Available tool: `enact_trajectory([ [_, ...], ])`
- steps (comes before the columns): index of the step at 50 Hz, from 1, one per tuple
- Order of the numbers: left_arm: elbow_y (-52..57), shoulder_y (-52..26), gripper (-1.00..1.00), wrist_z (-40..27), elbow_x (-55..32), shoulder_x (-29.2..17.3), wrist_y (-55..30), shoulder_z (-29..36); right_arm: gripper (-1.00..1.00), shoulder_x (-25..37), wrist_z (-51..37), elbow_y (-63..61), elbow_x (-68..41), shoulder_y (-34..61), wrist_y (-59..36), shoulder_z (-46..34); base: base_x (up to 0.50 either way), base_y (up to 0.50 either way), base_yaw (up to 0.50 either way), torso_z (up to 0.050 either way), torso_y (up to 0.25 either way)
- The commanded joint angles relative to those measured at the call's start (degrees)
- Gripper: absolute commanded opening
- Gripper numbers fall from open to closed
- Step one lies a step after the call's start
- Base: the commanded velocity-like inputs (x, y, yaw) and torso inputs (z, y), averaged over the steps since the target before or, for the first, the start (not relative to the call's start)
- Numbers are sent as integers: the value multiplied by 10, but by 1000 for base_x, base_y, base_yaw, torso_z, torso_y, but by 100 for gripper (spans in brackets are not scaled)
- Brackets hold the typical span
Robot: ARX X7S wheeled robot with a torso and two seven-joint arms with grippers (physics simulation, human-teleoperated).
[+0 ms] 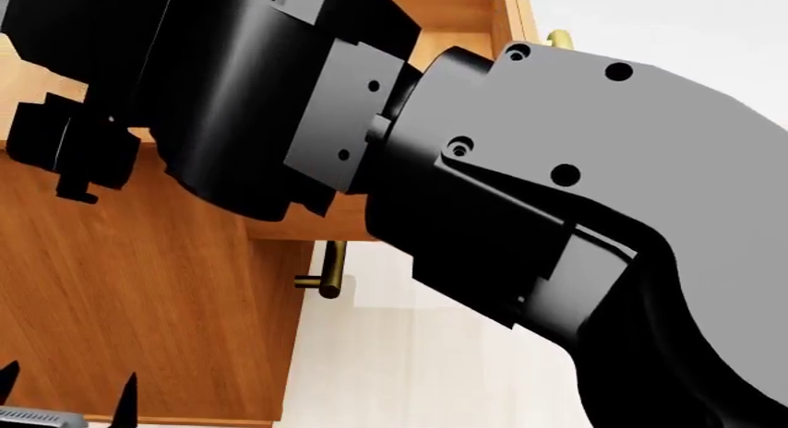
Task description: Put the bowl on top of the cabinet.
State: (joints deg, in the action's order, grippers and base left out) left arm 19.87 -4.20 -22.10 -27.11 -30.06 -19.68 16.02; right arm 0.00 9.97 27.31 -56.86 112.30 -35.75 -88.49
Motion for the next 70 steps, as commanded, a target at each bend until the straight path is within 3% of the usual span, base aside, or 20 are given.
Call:
enact_trajectory([
  [1, -3, -1, 100, 1, 3, 1, 1, 5, 100, 0, -2, -2, 1, 7, 0, -2, 0, 0, 0, 0, 0],
  [13, 12, 1, 100, -5, -6, -1, -5, 1, 100, 0, -11, -14, -11, 40, 0, -2, 0, 0, 0, 0, 0],
  [27, 31, 12, 100, -11, 4, 2, -2, 15, 100, 0, -29, -52, -59, 160, -43, -4, 0, 0, 0, 0, 0],
  [43, 27, 9, 100, -12, 1, 2, -3, 13, 100, 64, -44, -119, -60, 171, -75, -3, 0, 0, 0, 0, 0],
  [47, 22, 6, 100, -12, 2, 4, -2, 14, 100, 76, -39, -85, -48, 149, -64, -8, 0, 0, 0, 0, 0],
  [51, 24, 8, 100, -12, 1, 2, -2, 13, 100, 69, -14, 68, 13, 118, -29, -43, 0, 0, 0, 0, 0],
  [53, 19, 5, 100, -12, -6, 1, -3, 5, 100, 92, 3, 122, 16, 131, -28, -39, 0, 0, 0, 0, 0],
  [61, 8, -5, 100, -13, -4, 5, -5, 8, 100, 235, -91, 69, -26, 163, -98, 0, 0, 0, 0, 0, 0],
  [66, 1, -9, 100, -14, -1, 8, -5, 11, 100, 270, -112, 51, -35, 188, -126, 12, 0, 0, 0, 0, 0],
  [67, 1, -9, 100, -14, 0, 9, -5, 12, 100, 244, -63, 118, -11, 204, -110, -1, 0, 0, 0, 0, 0],
  [70, 1, -10, 100, -13, 0, 8, -4, 12, 100, 277, -109, 55, -29, 192, -129, 12, 0, 0, 0, 0, 0],
])
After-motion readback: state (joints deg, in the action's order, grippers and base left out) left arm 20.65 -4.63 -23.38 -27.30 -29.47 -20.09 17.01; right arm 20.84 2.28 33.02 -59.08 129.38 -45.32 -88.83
